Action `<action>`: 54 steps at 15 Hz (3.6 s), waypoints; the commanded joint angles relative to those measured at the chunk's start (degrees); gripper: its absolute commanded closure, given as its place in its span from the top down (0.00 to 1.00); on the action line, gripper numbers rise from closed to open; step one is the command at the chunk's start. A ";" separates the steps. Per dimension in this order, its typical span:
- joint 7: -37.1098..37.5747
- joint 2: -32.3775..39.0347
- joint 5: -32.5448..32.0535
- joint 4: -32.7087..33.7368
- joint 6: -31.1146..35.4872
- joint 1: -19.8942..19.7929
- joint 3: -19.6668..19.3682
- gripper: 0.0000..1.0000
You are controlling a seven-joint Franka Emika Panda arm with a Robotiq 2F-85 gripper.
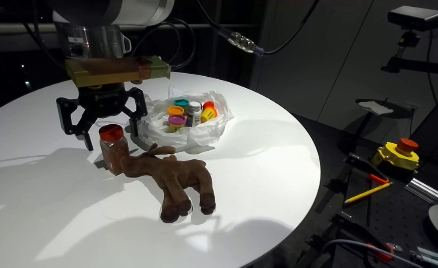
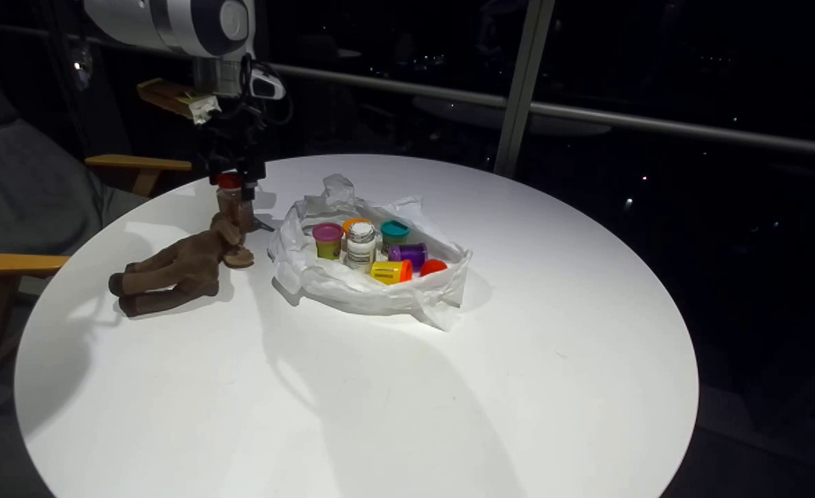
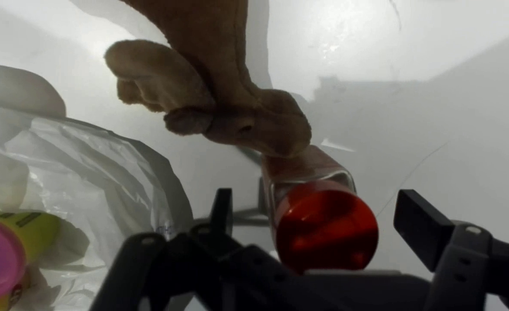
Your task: Put all the objects on the table into the white plastic bag
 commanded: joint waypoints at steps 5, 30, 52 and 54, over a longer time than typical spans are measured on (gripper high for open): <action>-0.64 -1.03 0.59 0.10 -0.09 0.98 0.07 0.31; 14.84 -7.23 -7.20 -0.83 -0.79 -4.29 -9.92 0.21; 8.55 -1.75 -4.65 -0.56 5.17 -6.38 -7.33 0.21; 7.39 -1.49 -4.18 -0.75 5.65 -6.61 -7.22 0.21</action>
